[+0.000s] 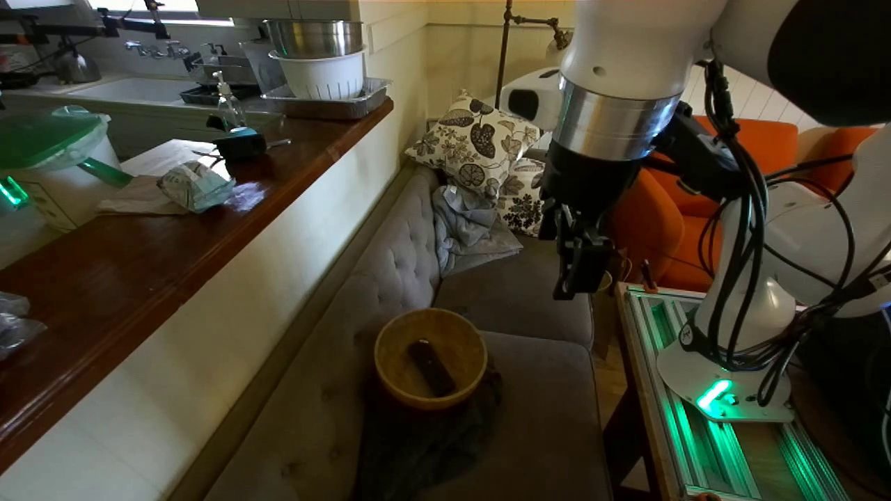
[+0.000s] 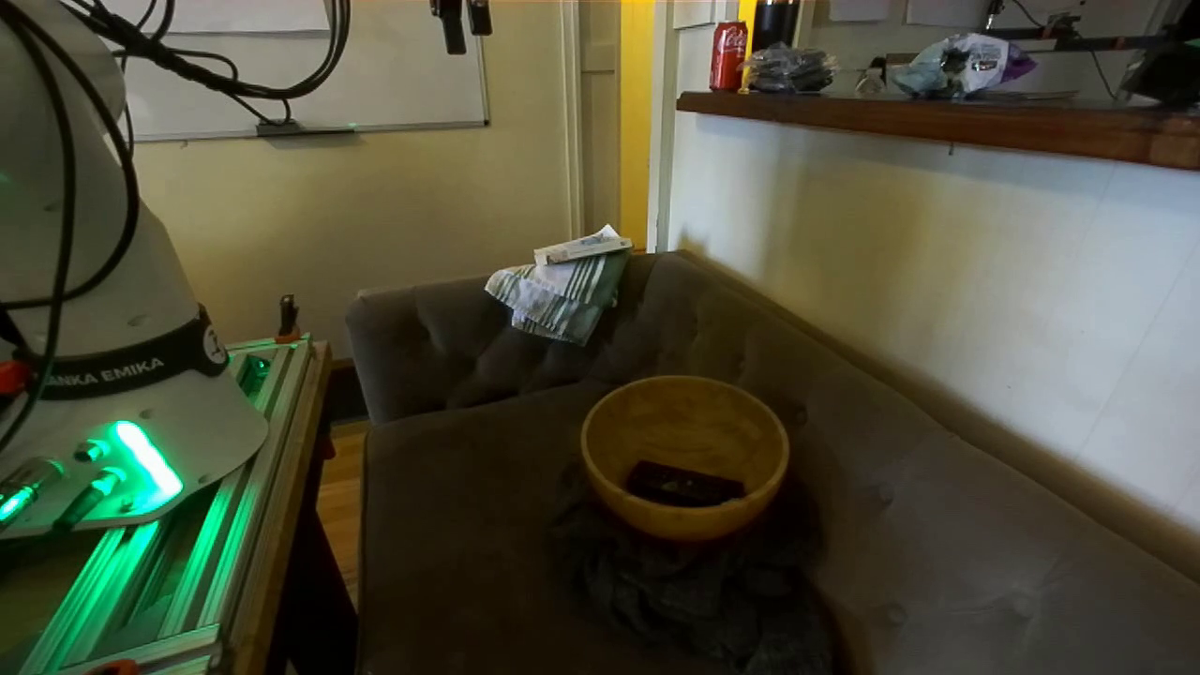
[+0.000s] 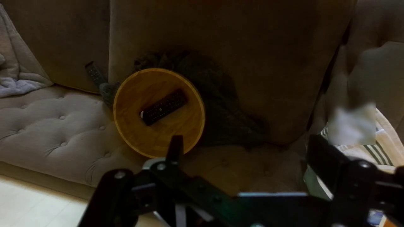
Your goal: Put the black remote control on the counter.
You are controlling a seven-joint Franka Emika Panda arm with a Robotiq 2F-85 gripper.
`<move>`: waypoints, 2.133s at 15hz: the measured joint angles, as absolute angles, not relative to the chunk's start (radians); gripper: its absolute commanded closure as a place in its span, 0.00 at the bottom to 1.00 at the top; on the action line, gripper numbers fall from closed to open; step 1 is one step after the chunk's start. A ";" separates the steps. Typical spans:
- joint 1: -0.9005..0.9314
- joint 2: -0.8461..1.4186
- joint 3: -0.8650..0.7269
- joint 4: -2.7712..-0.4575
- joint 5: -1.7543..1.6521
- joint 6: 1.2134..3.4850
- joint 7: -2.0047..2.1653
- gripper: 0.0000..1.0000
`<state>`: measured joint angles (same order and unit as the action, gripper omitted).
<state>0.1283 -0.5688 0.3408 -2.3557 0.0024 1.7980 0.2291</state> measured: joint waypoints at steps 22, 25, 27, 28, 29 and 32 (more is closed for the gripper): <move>0.108 -0.463 0.337 -2.355 -0.057 1.959 0.332 0.00; 0.054 -0.339 0.333 -2.343 -0.112 1.979 0.438 0.00; 0.020 -0.246 0.317 -2.326 -0.157 1.982 0.522 0.00; 0.009 -0.197 0.301 -2.318 -0.169 1.986 0.563 0.00; 0.003 -0.150 0.281 -2.309 -0.172 1.991 0.598 0.00; 0.002 -0.016 0.199 -2.276 -0.146 2.008 0.652 0.00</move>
